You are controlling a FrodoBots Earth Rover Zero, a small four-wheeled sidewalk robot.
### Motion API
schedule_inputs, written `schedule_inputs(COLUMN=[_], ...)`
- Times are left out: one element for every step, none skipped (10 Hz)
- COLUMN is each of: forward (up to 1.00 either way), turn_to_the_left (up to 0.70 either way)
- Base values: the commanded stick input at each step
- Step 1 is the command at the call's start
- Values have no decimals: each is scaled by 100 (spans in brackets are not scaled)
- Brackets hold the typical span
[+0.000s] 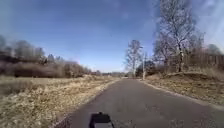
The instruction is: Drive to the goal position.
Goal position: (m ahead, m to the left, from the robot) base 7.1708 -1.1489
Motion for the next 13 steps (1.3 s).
schedule_inputs(forward=[85, 85, 85, 85, 85, 85, 85, 85, 85, 85, 85, 85, 85], turn_to_the_left=[-1, -2, -2, -3, -3, -2, -2, -1, 0, 0, 0, 0, -1])
